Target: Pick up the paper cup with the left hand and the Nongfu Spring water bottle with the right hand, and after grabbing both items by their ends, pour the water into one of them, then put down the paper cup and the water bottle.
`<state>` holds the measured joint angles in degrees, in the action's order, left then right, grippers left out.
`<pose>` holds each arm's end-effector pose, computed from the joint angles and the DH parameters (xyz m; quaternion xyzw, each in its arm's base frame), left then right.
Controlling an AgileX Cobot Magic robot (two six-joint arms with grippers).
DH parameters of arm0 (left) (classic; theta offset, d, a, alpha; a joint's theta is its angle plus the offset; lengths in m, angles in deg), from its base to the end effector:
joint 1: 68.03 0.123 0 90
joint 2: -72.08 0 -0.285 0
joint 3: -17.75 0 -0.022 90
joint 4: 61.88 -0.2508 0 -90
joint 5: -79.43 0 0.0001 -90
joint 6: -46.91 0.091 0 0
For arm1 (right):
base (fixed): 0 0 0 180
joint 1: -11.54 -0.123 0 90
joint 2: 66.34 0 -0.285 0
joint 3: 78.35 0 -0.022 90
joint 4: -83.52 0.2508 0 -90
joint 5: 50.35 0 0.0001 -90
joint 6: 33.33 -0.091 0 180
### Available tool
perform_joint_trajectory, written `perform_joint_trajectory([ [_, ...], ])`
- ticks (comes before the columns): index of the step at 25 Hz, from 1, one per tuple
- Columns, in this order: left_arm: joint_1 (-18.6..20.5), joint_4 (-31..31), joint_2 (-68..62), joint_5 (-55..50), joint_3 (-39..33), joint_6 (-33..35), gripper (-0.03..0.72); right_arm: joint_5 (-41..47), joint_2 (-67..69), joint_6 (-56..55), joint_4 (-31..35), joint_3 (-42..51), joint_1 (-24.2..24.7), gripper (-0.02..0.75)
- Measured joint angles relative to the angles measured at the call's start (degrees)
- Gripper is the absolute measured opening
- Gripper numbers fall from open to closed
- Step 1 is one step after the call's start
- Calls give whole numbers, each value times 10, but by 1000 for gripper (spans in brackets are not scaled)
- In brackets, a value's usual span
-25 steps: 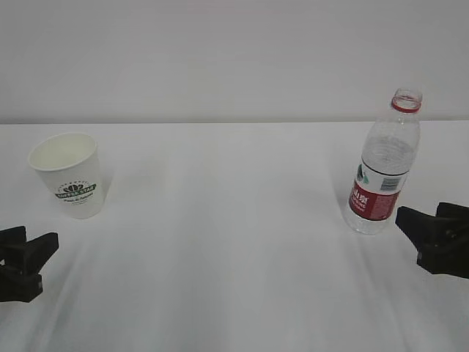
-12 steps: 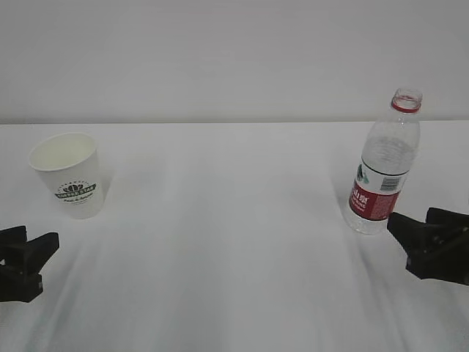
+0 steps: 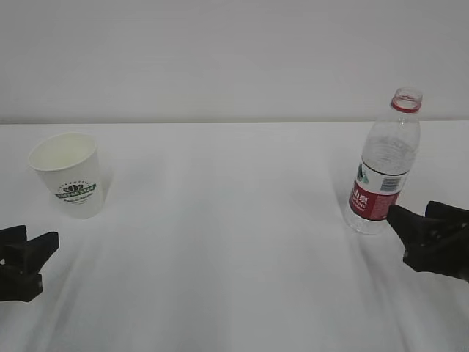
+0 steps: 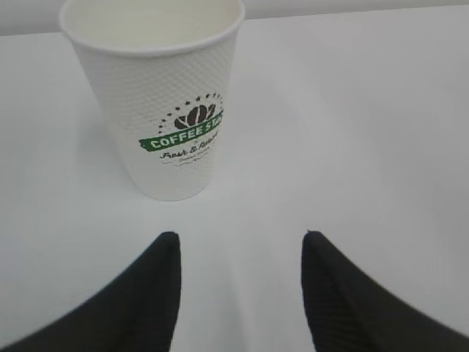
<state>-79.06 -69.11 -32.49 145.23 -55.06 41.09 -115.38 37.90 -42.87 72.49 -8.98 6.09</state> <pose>0.1836 -0.0464 0.1157 0.0912 0.8220 -0.1149 0.5502 0.2022 0.0351 0.1232 -0.0549 0.8107 0.1224 0.5699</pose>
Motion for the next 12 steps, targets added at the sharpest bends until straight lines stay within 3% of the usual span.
perform_joint_trajectory([
  [12,0,0,0,0,0,0,390,-2,32,1,22,0,0,485],
])
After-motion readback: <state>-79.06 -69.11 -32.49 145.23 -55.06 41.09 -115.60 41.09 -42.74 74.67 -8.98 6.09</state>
